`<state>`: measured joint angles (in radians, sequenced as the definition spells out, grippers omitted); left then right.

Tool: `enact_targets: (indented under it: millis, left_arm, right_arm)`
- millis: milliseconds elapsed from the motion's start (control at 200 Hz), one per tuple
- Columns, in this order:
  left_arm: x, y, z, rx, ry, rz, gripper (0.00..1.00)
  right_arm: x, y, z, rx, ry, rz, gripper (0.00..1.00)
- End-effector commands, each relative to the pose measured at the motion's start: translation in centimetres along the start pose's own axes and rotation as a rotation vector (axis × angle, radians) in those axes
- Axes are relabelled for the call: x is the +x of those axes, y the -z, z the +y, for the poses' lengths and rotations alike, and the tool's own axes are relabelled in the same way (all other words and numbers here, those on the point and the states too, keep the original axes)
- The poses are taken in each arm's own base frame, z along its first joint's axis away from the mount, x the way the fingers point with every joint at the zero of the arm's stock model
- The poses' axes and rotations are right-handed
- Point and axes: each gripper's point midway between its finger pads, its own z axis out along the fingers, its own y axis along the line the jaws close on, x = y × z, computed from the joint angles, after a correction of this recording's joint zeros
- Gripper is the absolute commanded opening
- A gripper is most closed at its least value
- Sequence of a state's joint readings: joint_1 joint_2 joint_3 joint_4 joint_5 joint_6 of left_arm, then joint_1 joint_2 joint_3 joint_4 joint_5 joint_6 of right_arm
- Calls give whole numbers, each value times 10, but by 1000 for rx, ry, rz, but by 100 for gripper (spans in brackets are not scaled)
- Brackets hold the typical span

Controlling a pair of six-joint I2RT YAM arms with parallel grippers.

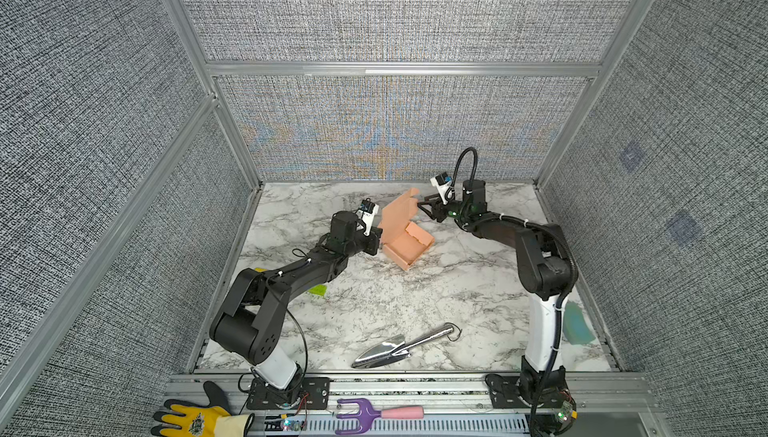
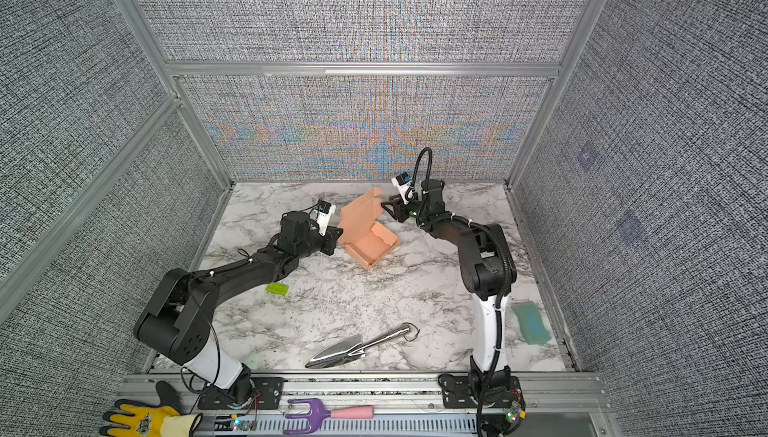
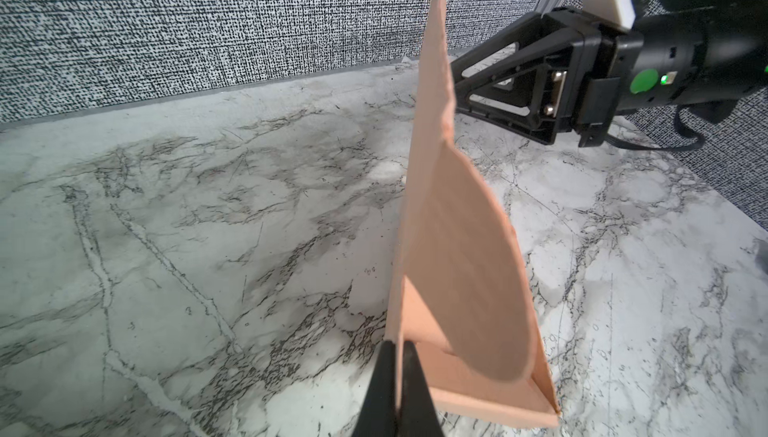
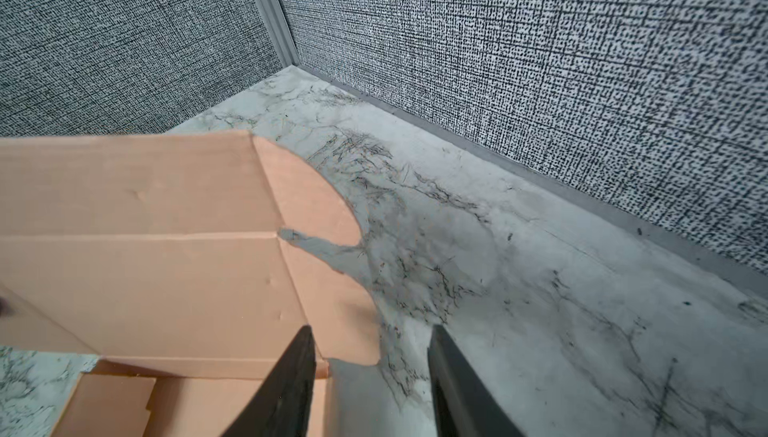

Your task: Fold the paper box

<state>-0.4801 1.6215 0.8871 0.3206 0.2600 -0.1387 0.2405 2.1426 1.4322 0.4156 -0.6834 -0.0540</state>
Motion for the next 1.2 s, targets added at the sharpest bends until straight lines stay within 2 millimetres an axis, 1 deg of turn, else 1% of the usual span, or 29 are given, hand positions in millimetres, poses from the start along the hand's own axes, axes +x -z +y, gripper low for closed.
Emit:
enact_targets:
  millis: [0, 150, 345, 420, 565, 655, 785, 876, 996, 1196]
  left_arm:
    - [-6, 2, -3, 16, -21, -18, 0]
    - [-7, 2, -4, 24, -31, -19, 0]
    - [-10, 1, -5, 34, -32, -27, 0]
    - [-11, 1, -6, 41, -32, -31, 0]
    - [-12, 2, -6, 40, -33, -33, 0]
    - [-11, 3, -6, 42, -31, -34, 0]
    - [-10, 6, -7, 47, -32, -36, 0]
    - [-9, 8, -10, 58, -35, -37, 0]
    - [-12, 10, -14, 79, -40, -43, 0]
    - [-14, 9, -24, 142, -55, -45, 0]
  right_arm:
    - [-8, -1, 12, -87, 2, -28, 49]
    - [-7, -2, 23, -161, -9, -27, 51]
    - [-3, -12, 34, -213, -12, -7, 49]
    - [-2, -15, 36, -220, -7, 1, 48]
    - [-3, -15, 40, -223, 5, 8, 42]
    - [-3, -13, 34, -178, 17, 7, 42]
    - [-8, -4, 14, -92, 5, -38, 48]
    - [-12, 3, 5, -81, -16, -63, 58]
    - [-14, 2, 6, -97, -10, -60, 66]
    - [-12, -4, 16, -187, -31, -47, 76]
